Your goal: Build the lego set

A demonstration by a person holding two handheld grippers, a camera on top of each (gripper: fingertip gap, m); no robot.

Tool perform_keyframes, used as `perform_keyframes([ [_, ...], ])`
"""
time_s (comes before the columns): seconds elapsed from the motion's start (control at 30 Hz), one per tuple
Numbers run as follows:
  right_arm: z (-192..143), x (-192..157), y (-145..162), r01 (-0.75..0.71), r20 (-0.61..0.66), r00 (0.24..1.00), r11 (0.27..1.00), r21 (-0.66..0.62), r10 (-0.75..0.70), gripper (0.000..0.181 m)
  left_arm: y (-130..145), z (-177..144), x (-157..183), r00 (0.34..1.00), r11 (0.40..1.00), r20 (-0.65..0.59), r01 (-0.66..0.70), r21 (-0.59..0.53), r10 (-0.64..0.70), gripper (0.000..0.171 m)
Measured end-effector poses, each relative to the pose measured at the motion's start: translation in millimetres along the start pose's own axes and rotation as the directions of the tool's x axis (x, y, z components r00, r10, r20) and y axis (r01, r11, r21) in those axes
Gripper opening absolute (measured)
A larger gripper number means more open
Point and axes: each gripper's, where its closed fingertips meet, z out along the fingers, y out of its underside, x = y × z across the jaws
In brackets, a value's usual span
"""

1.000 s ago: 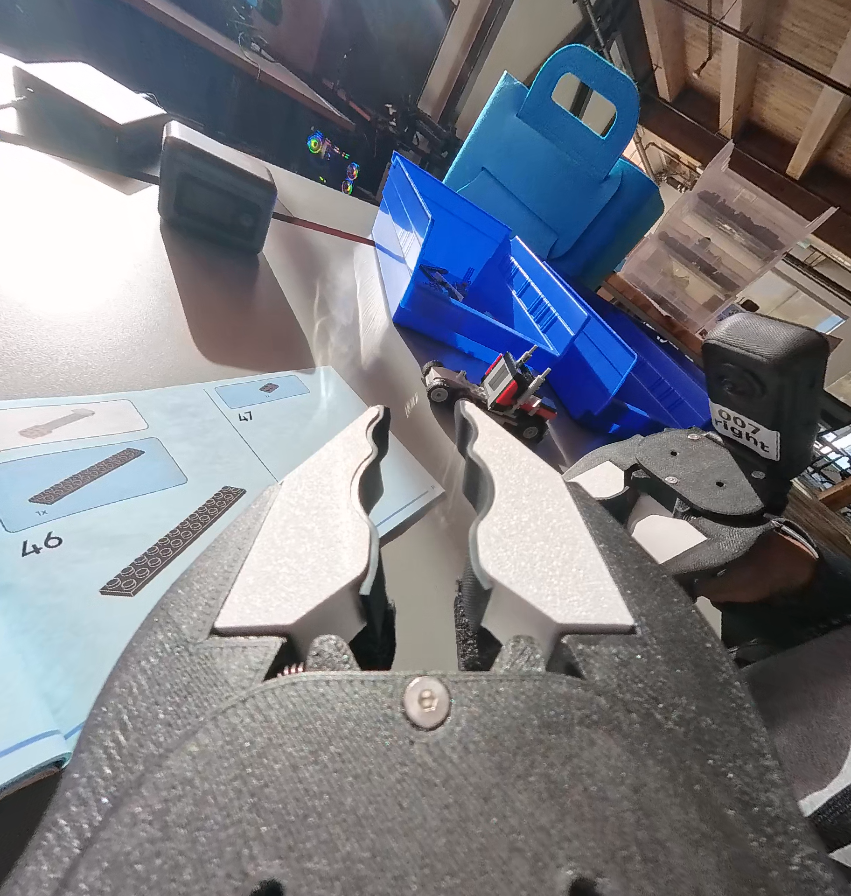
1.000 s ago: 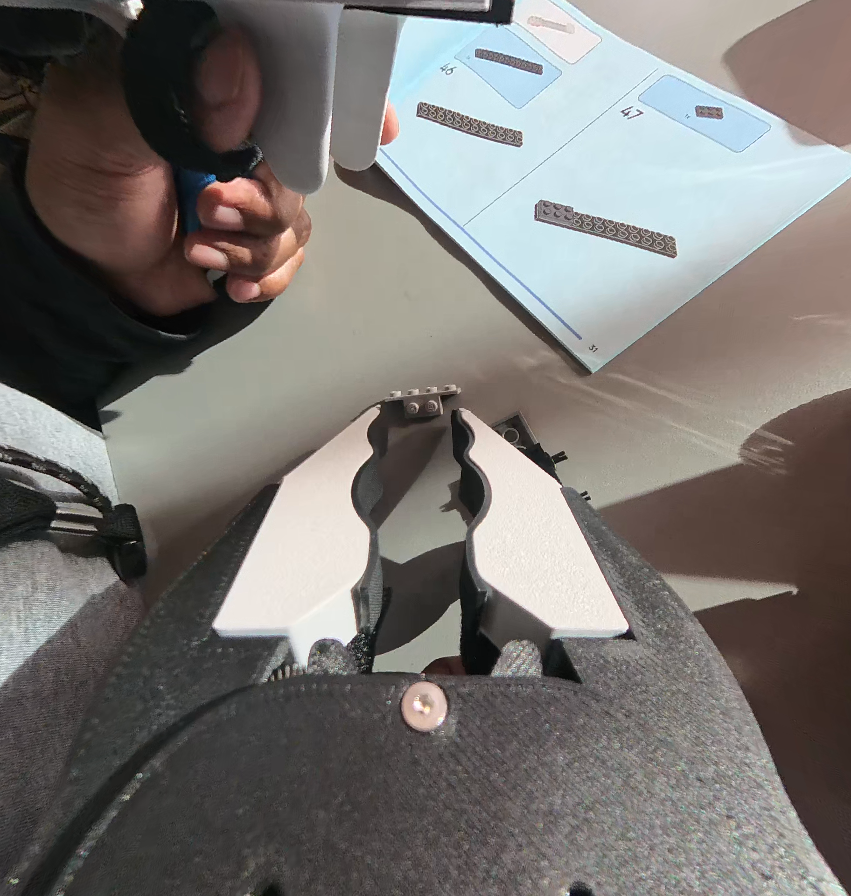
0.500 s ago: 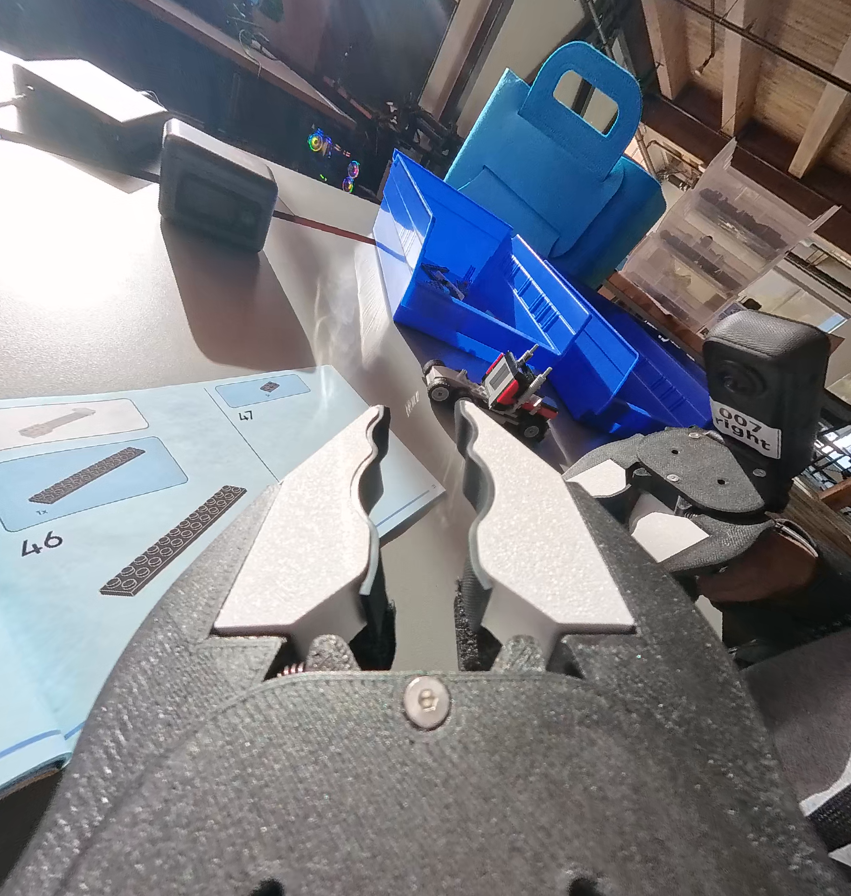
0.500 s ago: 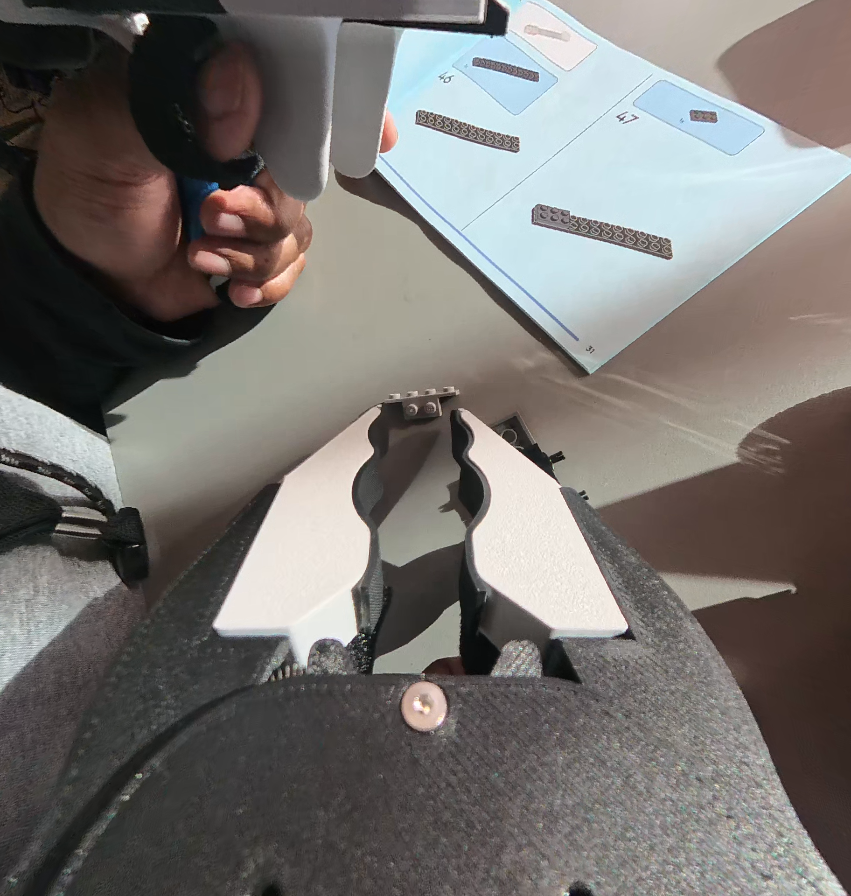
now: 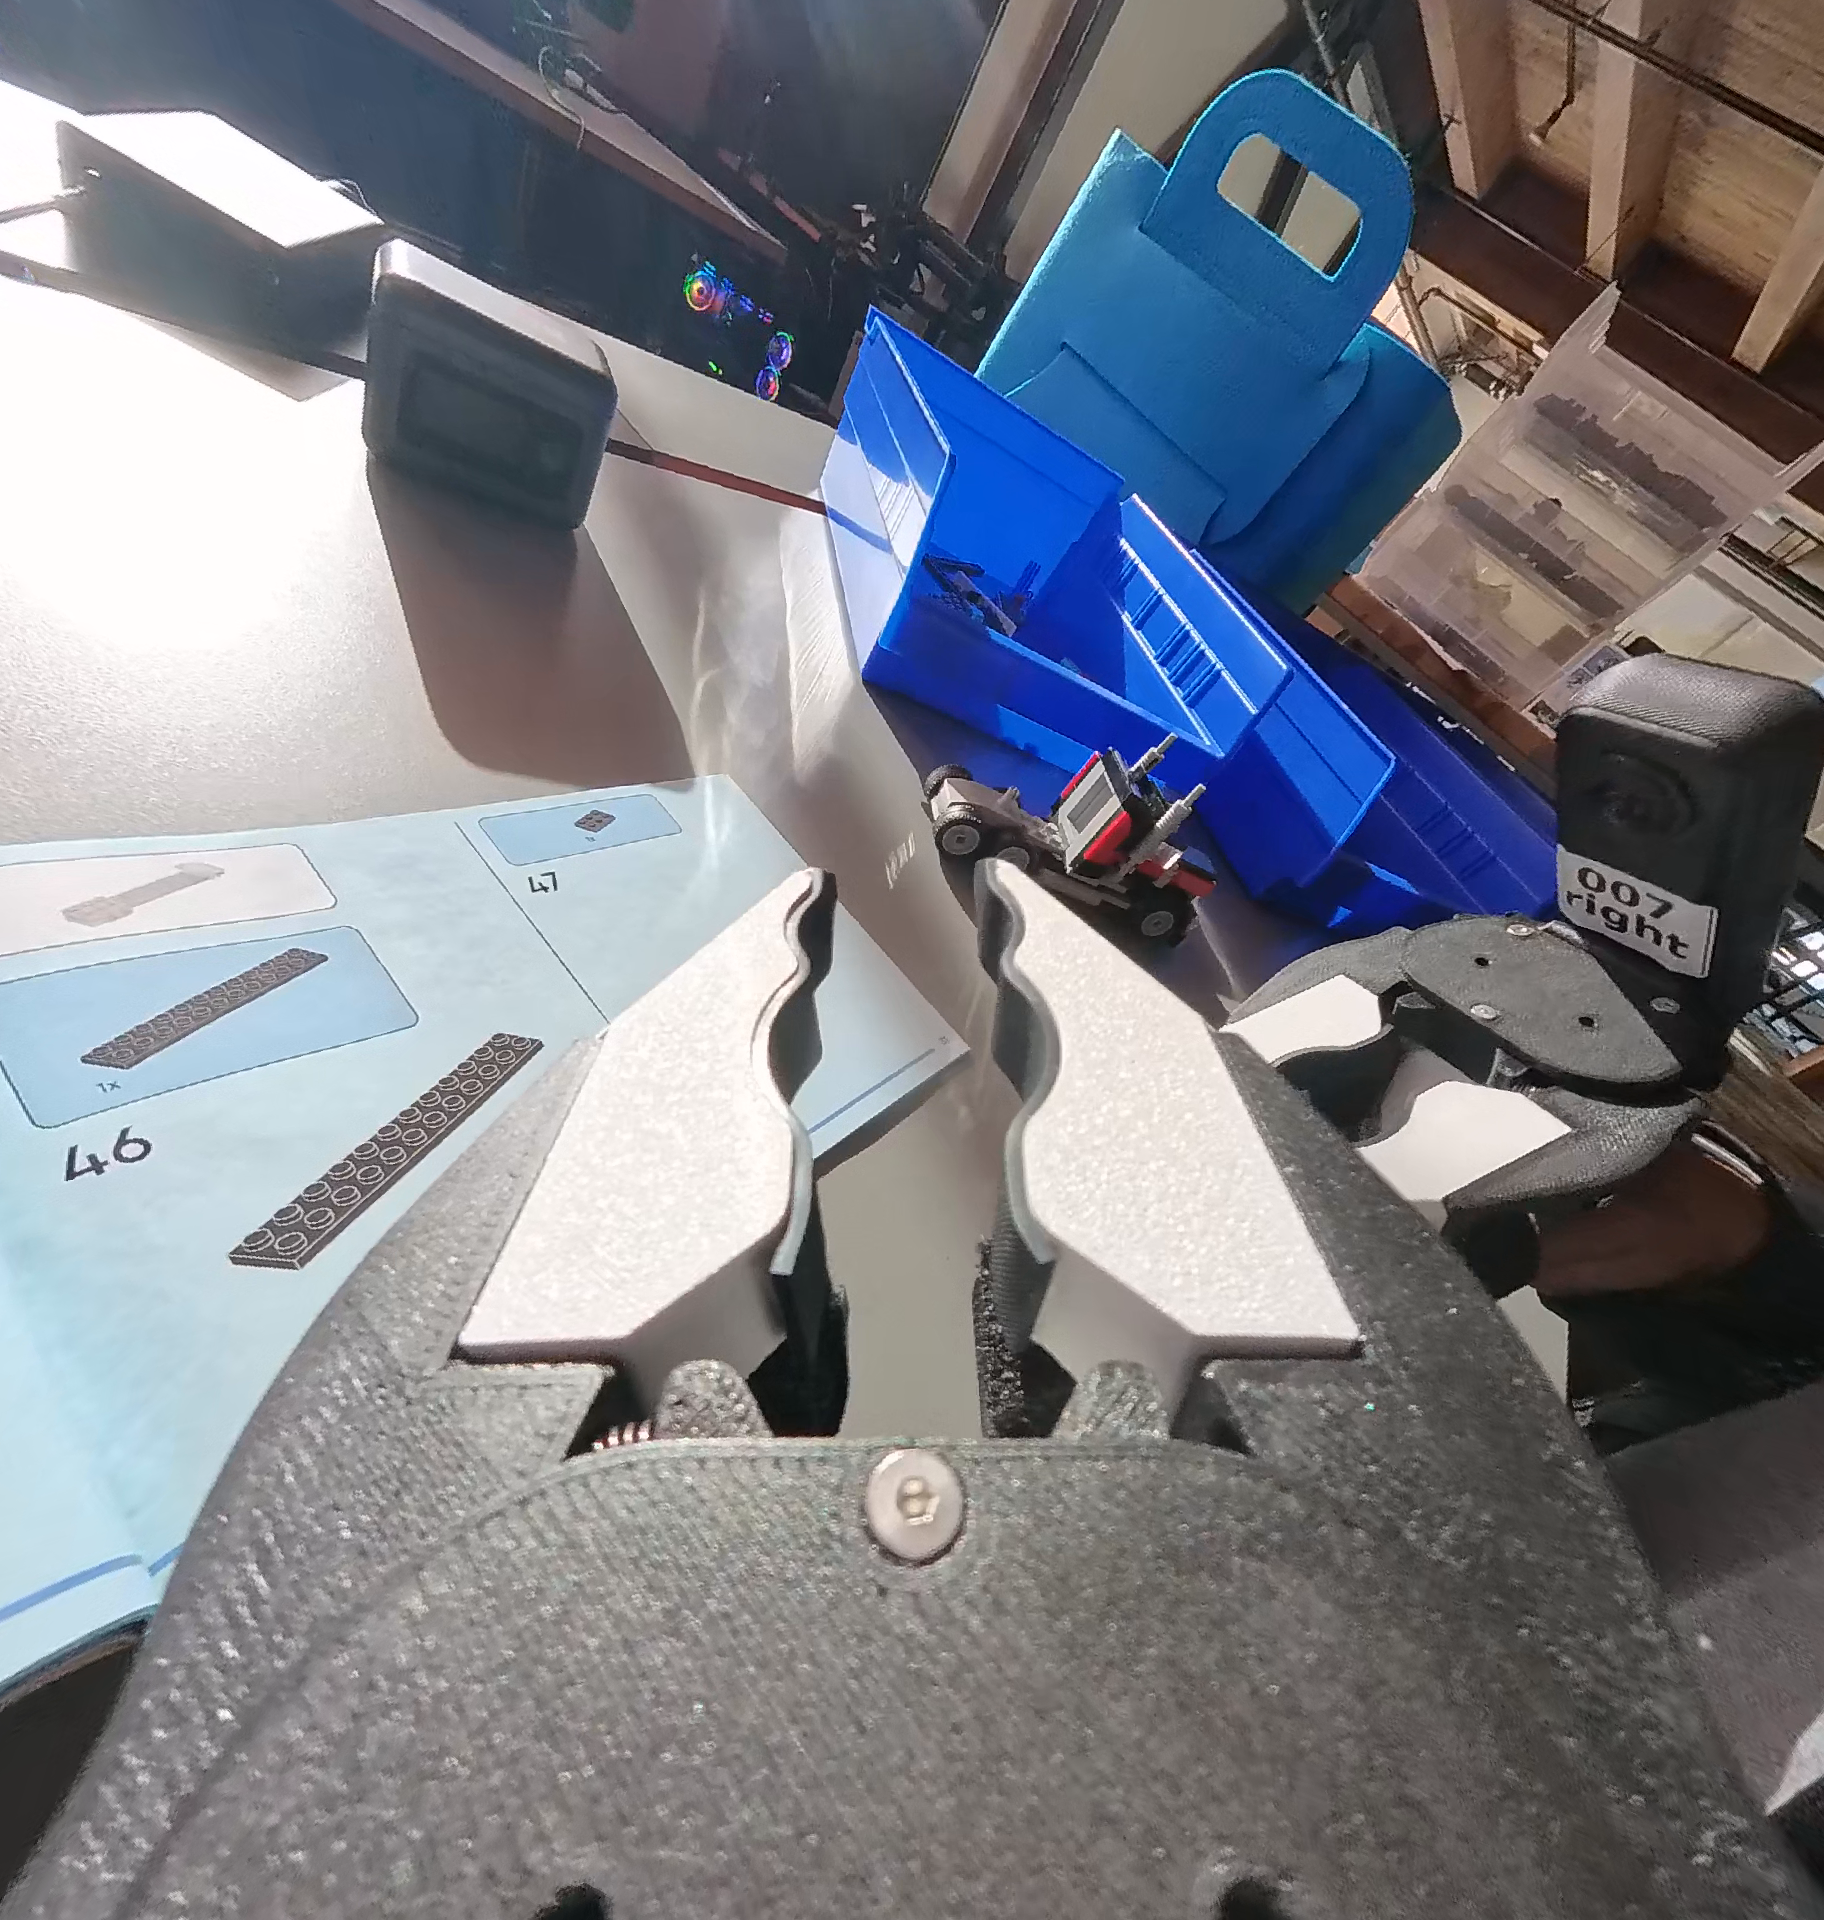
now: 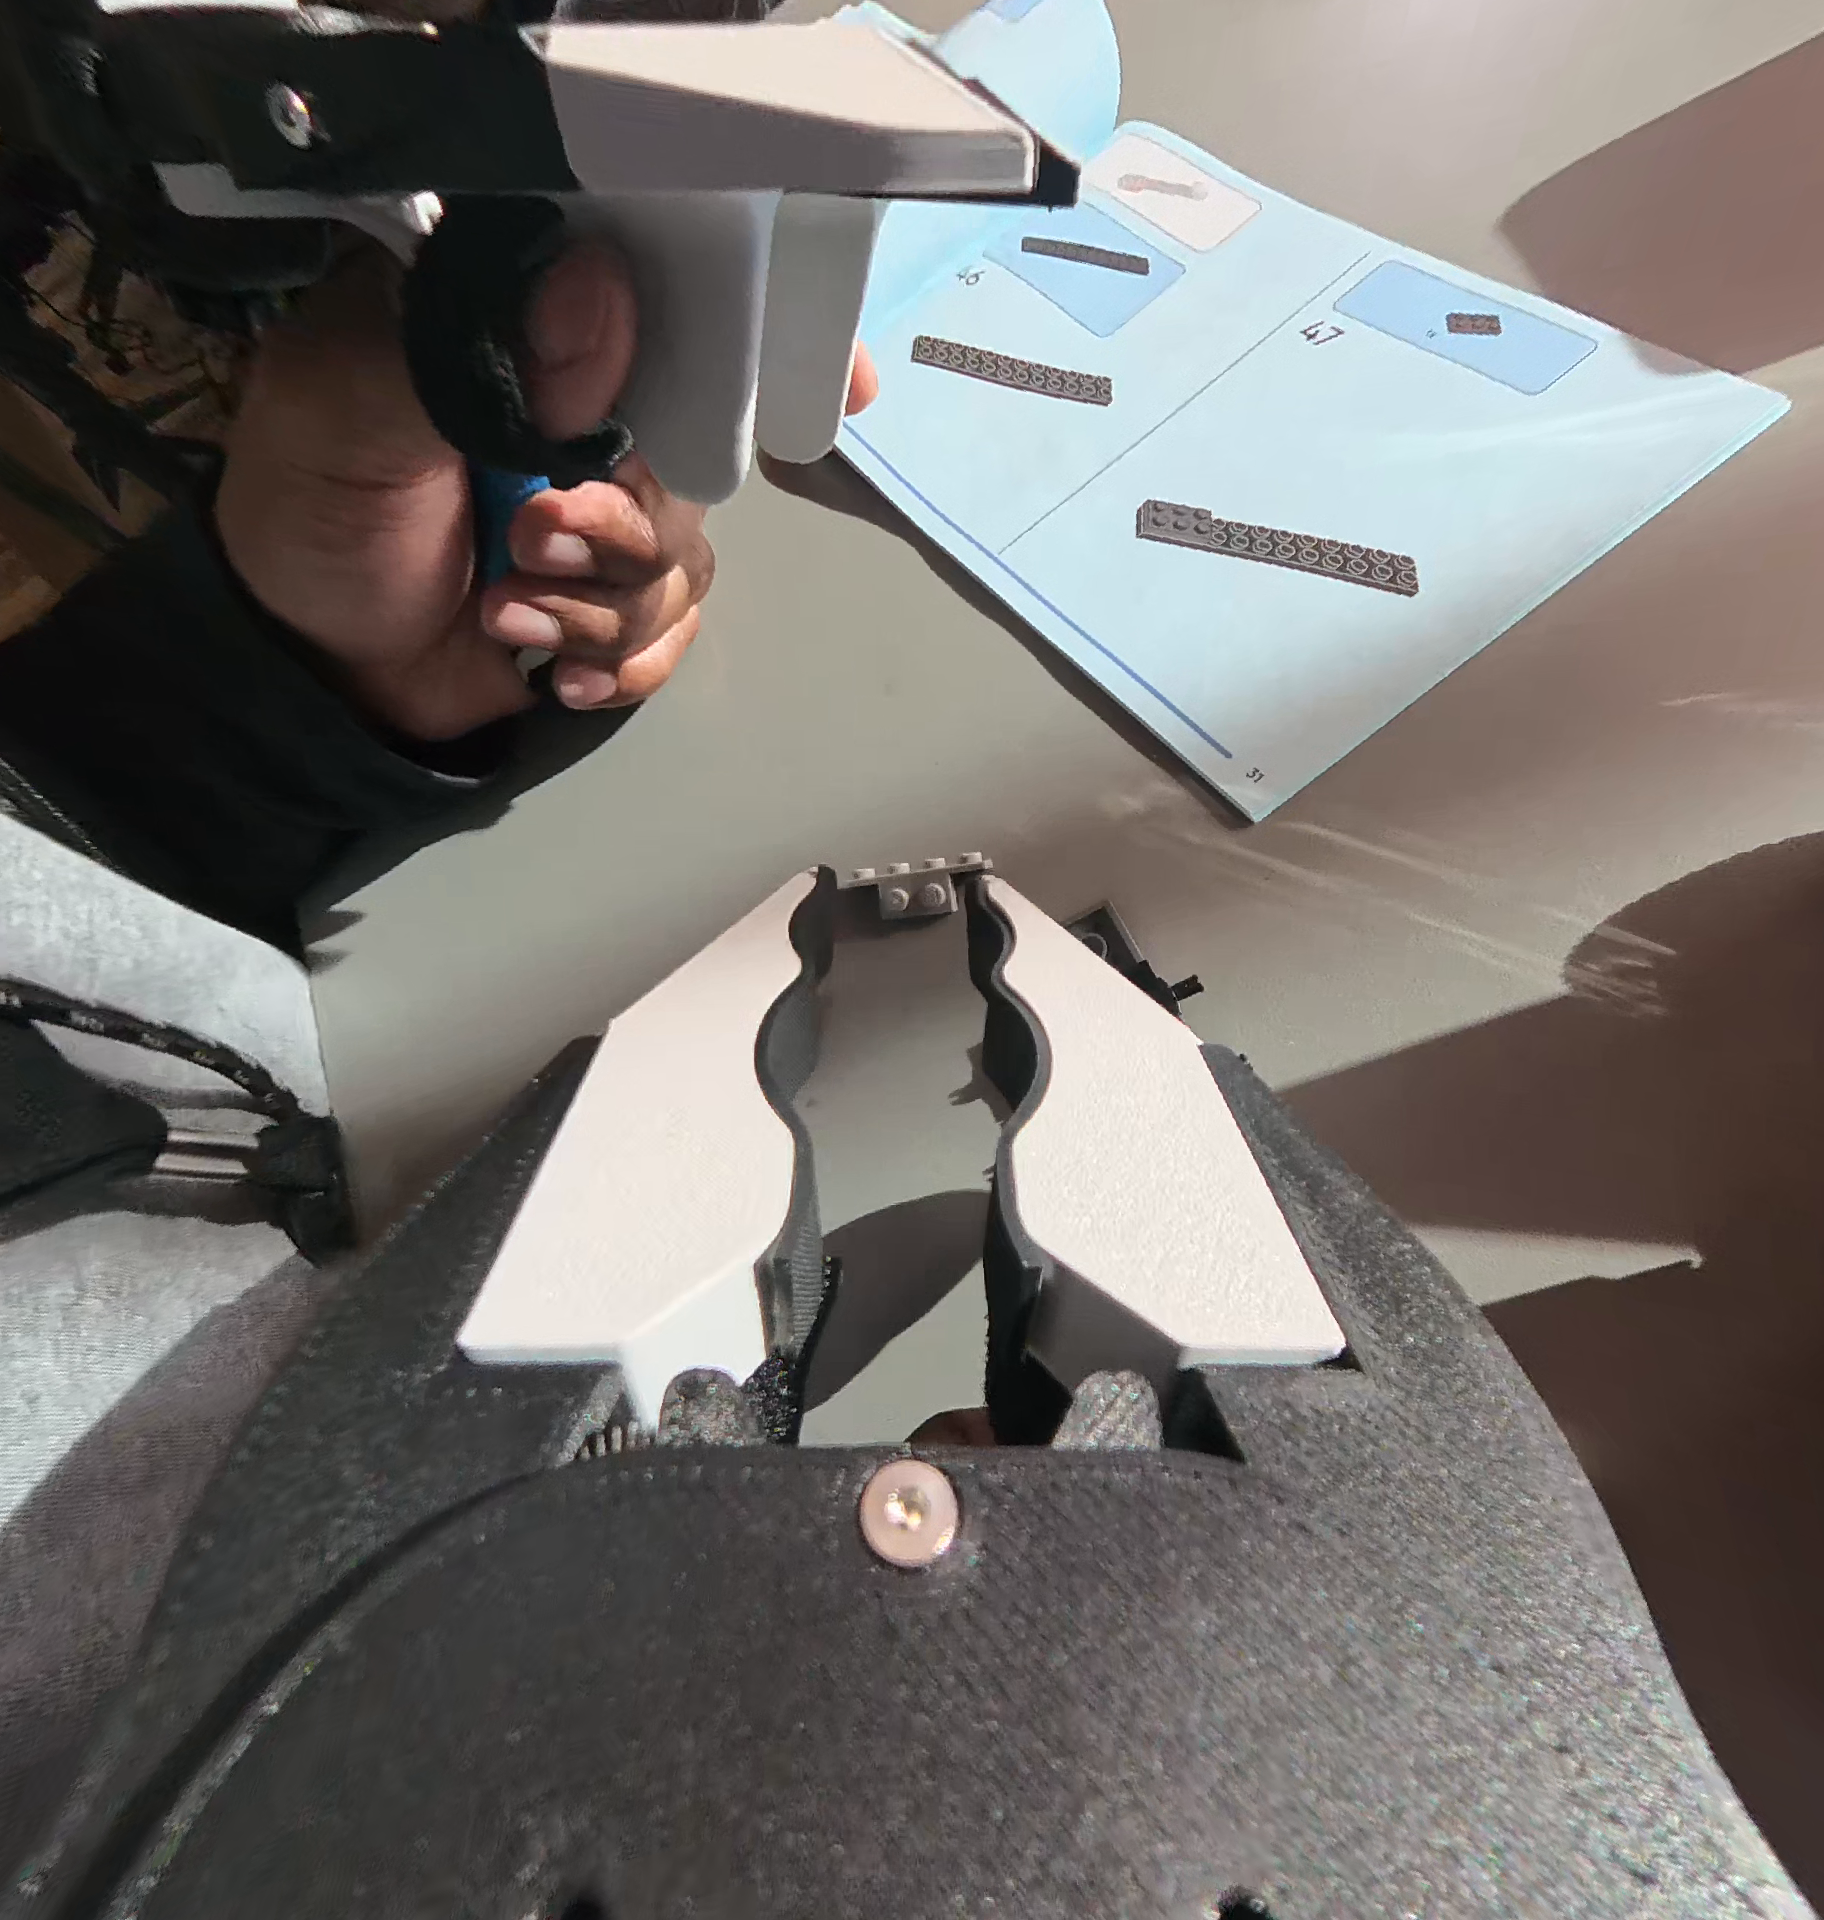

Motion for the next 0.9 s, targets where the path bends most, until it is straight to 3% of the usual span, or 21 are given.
perform_keyframes([
  [0.23,-11.1,-4.2,-11.3,-0.012,0.05,0.999,0.994,0.105,0.006,0.027,9.7,7.8,-4.1,0.999,0.997,0.045,-0.018,-0.073,0.021,0.028],
  [0.43,-30.5,-10.0,-25.1,-0.088,0.183,0.982,0.968,0.233,0.045,0.027,17.9,14.9,-7.8,0.995,0.99,0.084,-0.038,-0.136,0.05,0.028],
  [0.6,-53.9,-16.0,-33.8,-0.156,0.311,0.949,0.929,0.334,0.048,0.028,11.0,11.4,-12.5,0.992,0.996,0.116,-0.028,-0.088,0.038,0.028],
  [0.77,-75.7,-16.0,-28.5,-0.163,0.34,0.94,0.913,0.375,0.028,0.028,-1.7,4.5,-22.7,0.985,1.0,0.173,-0.005,0.003,0.004,0.028],
  [0.9,-99.0,0.9,-24.1,-0.18,0.329,0.944,0.893,0.412,0.039,0.028,0.1,6.1,-22.8,0.977,0.999,0.207,-0.046,-0.016,0.048,0.028],
])
